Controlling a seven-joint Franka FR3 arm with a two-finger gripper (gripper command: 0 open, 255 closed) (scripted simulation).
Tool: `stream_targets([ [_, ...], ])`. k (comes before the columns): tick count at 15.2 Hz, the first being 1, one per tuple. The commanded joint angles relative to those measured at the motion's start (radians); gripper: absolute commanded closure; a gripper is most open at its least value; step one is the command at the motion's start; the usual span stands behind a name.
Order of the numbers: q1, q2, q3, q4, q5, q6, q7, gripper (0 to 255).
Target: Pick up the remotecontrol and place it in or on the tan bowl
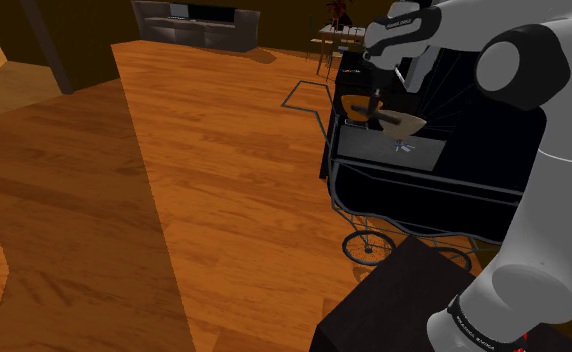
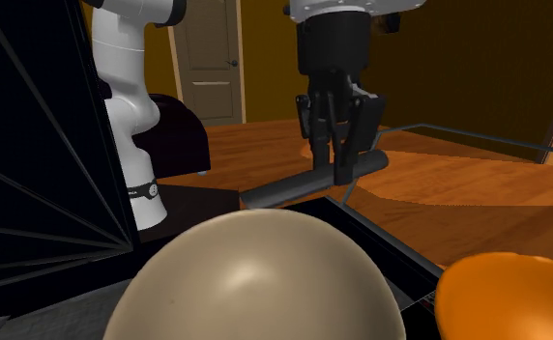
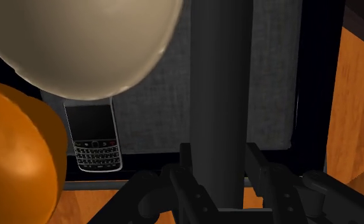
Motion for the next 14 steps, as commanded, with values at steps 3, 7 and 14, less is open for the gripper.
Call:
stream_targets([
  [3, -0.006, 0.004, -0.002, 0.060, 0.000, -0.056, 0.000, 255],
  [7, -0.011, 0.007, -0.004, 0.118, 0.001, -0.111, 0.001, 255],
  [14, -0.075, 0.052, -0.022, 0.220, 0.032, -0.175, -0.070, 255],
])
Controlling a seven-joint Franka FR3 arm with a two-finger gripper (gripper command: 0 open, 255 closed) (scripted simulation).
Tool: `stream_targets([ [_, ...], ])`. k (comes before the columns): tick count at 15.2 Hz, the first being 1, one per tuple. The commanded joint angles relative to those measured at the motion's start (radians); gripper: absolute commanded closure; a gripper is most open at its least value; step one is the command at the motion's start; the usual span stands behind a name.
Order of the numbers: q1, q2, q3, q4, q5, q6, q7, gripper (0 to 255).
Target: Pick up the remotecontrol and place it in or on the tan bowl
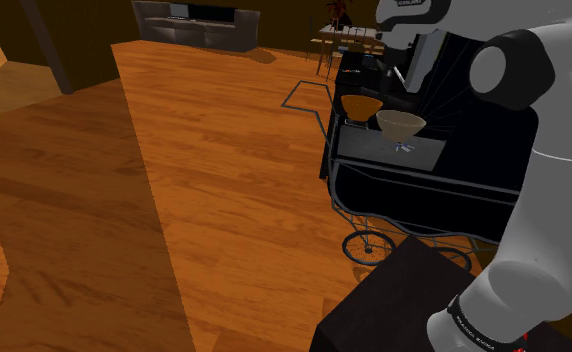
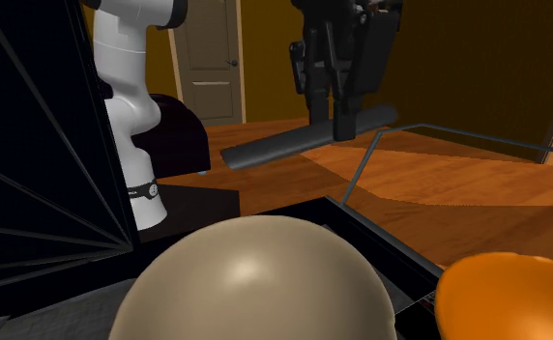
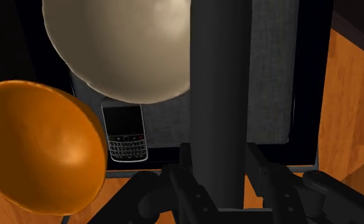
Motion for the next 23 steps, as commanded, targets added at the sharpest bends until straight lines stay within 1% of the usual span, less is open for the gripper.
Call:
stream_targets([
  [1, -0.038, 0.025, -0.010, 0.030, 0.018, -0.009, -0.045, 255],
  [5, -0.129, 0.097, -0.025, 0.119, 0.065, -0.038, -0.136, 255],
  [9, -0.231, 0.187, -0.029, 0.242, 0.115, -0.081, -0.216, 255],
  [20, -0.195, 0.161, -0.028, 0.050, 0.107, 0.083, -0.227, 255],
  [23, -0.194, 0.161, -0.028, 0.043, 0.108, 0.089, -0.228, 255],
])
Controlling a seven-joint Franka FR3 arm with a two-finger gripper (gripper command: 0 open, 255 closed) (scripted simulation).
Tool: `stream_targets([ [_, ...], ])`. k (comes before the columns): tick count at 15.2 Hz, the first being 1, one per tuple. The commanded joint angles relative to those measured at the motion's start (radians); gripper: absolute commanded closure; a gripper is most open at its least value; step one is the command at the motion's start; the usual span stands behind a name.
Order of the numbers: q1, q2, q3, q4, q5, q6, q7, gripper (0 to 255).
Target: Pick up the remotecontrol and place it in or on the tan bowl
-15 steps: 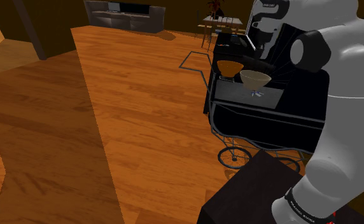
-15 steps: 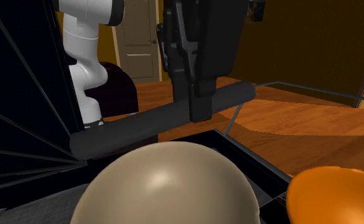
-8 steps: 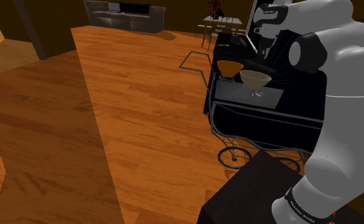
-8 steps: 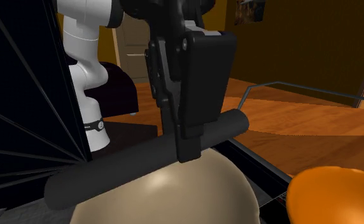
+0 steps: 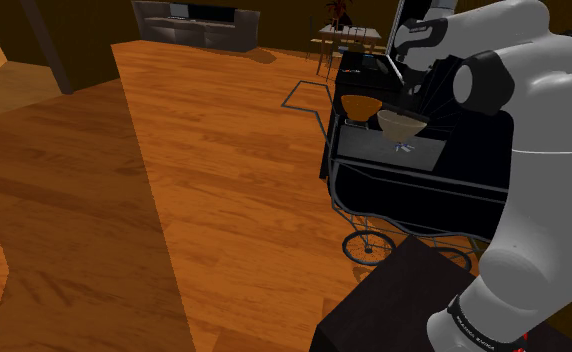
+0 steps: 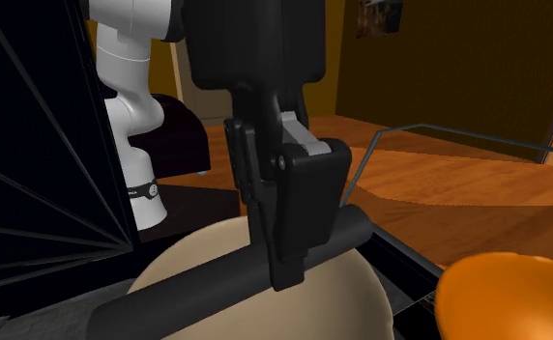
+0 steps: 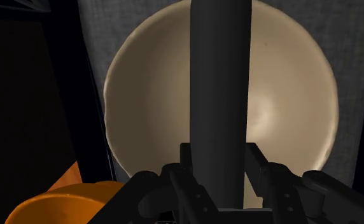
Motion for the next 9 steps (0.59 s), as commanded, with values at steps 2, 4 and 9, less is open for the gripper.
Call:
stream_targets([
  [2, 0.000, -0.001, 0.000, -0.003, 0.000, 0.002, 0.000, 255],
  [4, 0.000, -0.001, 0.000, -0.003, 0.000, 0.002, 0.000, 255],
  [9, 0.000, 0.000, 0.000, -0.003, 0.000, 0.003, -0.001, 0],
])
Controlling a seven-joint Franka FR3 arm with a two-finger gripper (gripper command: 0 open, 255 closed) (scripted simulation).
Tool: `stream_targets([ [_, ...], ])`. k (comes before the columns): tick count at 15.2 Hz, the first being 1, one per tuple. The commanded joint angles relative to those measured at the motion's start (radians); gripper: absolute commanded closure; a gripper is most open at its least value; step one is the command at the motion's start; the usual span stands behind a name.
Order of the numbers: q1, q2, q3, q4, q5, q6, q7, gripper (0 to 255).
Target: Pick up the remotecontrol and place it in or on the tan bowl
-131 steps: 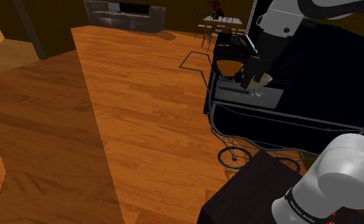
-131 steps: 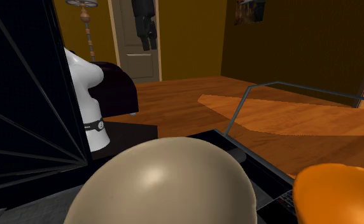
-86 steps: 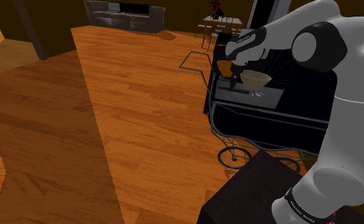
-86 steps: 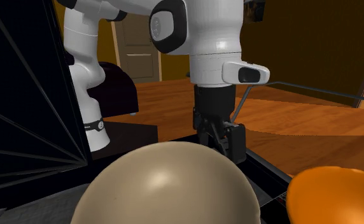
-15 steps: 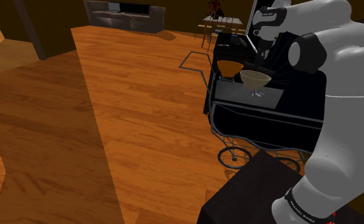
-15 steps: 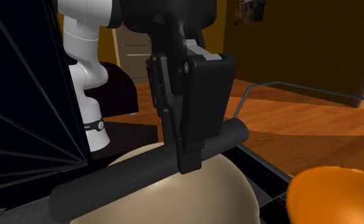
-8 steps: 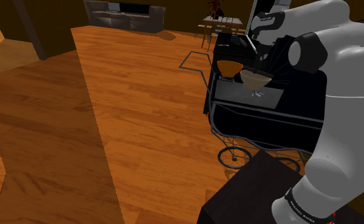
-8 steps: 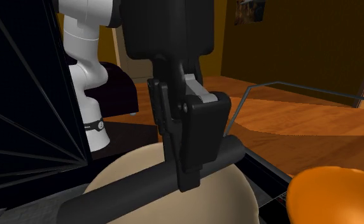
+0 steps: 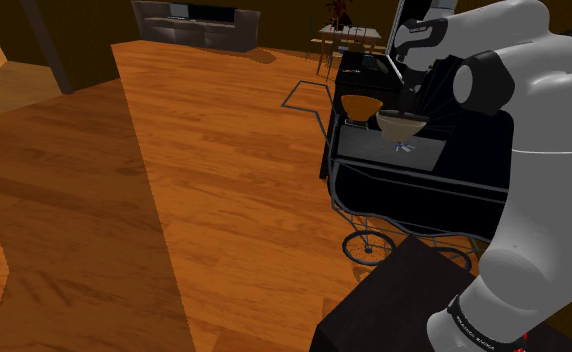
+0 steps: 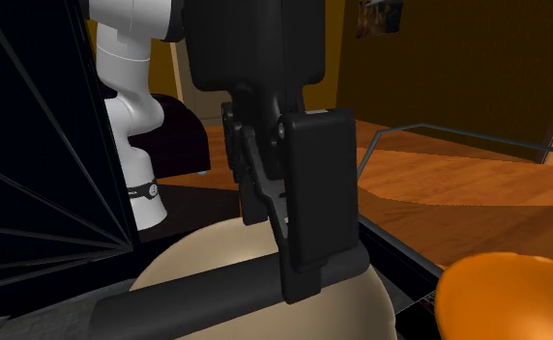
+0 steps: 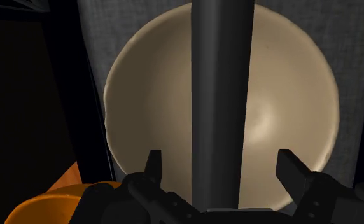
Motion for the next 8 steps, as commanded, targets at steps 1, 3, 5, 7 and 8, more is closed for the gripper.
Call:
stream_targets([
  [1, 0.000, 0.000, 0.000, 0.000, 0.000, 0.000, 0.000, 0],
  [3, -0.003, -0.003, -0.002, 0.029, -0.003, -0.032, 0.003, 0],
  [5, -0.014, -0.005, -0.004, 0.096, -0.004, -0.098, 0.008, 0],
  [7, -0.019, -0.003, -0.005, 0.126, -0.004, -0.126, 0.010, 0],
  [8, -0.019, -0.003, -0.005, 0.126, -0.004, -0.126, 0.010, 0],
])
